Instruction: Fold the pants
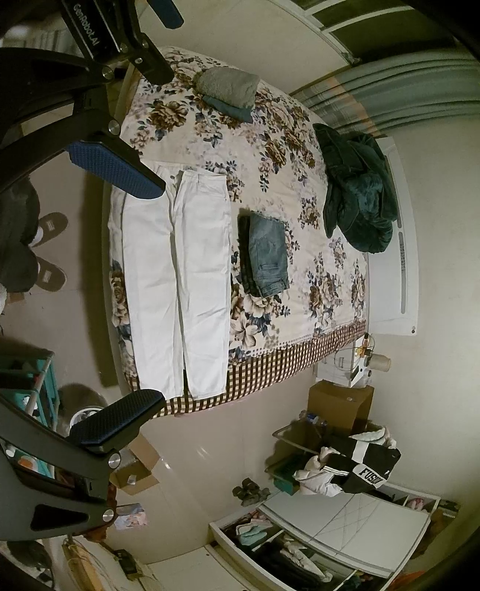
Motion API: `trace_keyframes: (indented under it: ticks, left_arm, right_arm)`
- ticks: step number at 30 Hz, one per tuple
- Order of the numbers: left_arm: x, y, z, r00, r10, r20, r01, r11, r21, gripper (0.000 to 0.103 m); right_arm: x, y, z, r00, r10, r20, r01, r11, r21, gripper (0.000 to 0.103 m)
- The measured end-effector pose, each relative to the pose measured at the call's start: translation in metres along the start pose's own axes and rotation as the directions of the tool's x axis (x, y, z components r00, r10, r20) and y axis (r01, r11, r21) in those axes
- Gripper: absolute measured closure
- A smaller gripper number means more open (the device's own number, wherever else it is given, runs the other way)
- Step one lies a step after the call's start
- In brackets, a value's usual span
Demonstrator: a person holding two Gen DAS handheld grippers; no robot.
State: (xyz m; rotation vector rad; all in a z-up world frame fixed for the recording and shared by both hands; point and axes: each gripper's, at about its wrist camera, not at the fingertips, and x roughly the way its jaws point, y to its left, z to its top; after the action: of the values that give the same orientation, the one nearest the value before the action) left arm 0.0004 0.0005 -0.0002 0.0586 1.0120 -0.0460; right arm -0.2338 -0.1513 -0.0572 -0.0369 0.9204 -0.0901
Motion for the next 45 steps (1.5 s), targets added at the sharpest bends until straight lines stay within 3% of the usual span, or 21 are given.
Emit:
trace_keyframes:
  ticks: [45]
  left_arm:
    - [0.0016,-0.0075,0.0014,1.0,-0.003,0.009,0.003,1.0,0.0,0.0]
  right_arm:
    - [-0.0055,0.0045,0.0009,1.0,-0.001,0.005,0.001,1.0,-0.004,0.0]
